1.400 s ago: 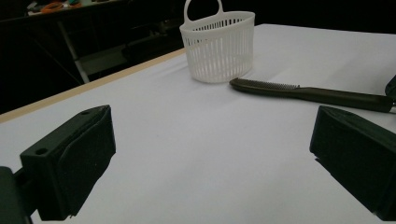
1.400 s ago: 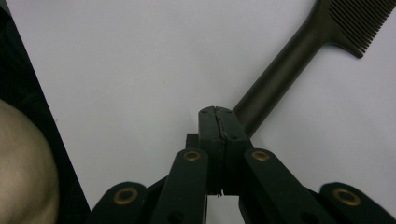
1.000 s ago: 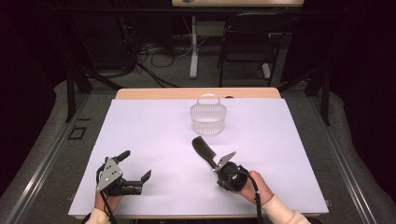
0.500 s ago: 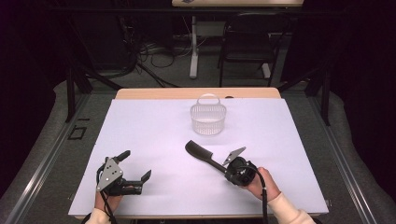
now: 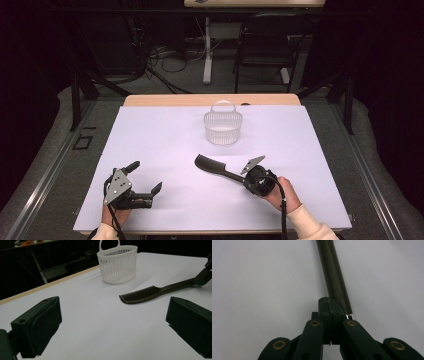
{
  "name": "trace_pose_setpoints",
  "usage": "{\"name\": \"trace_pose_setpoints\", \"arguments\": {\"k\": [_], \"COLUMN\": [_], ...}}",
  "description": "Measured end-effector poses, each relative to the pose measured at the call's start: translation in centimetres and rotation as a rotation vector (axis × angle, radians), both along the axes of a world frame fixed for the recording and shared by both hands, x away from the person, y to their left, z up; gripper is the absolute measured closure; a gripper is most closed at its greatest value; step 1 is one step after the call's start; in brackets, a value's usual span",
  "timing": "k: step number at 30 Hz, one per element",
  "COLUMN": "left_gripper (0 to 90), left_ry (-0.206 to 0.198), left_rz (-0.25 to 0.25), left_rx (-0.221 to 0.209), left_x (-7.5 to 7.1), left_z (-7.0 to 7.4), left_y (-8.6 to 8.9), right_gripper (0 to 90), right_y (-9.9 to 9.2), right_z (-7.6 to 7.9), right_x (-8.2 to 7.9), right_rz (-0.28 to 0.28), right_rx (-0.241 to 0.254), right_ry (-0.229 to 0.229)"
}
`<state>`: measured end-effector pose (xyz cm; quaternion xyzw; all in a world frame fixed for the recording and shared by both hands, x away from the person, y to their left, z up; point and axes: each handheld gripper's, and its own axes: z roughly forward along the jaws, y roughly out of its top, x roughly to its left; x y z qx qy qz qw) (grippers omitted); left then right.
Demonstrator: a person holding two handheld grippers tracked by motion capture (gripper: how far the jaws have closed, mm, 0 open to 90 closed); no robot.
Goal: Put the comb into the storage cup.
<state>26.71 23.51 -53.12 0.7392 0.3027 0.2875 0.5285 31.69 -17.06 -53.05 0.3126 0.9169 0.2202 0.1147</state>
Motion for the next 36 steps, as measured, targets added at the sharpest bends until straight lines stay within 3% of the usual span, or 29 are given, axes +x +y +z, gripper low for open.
{"name": "trace_pose_setpoints", "arguments": {"k": [5,9,16,21,25,33,36], "left_gripper": [0.2,0.2,0.2,0.2,0.2,0.2,0.2], "left_ry": [0.001,0.001,0.004,0.006,0.003,0.003,0.0], "left_rz": [-0.001,0.001,0.002,0.0,0.002,0.001,-0.002], "left_rx": [-0.001,0.001,0.001,0.001,0.001,0.003,0.005], "left_x": [0.0,0.1,0.1,0.2,0.1,0.1,0.0], "left_z": [0.0,0.0,0.0,-0.1,-0.1,-0.1,0.0], "left_y": [0.0,0.0,0.0,0.0,0.0,0.0,0.0], "right_gripper": [89.3,80.6,54.1,30.2,17.0,1.7,0.0], "right_y": [-0.2,-0.3,-0.3,-0.5,-0.5,-0.2,0.1], "right_z": [0.0,0.4,1.5,2.1,2.3,2.6,2.4], "right_x": [0.1,-0.1,-0.5,-0.4,-0.2,0.5,0.8], "right_rz": [0.006,0.033,0.069,0.059,0.054,0.07,0.074], "right_rx": [0.005,0.017,0.044,0.062,0.063,0.075,0.068], "right_ry": [-0.003,0.003,0.018,0.005,-0.005,-0.036,-0.04]}}
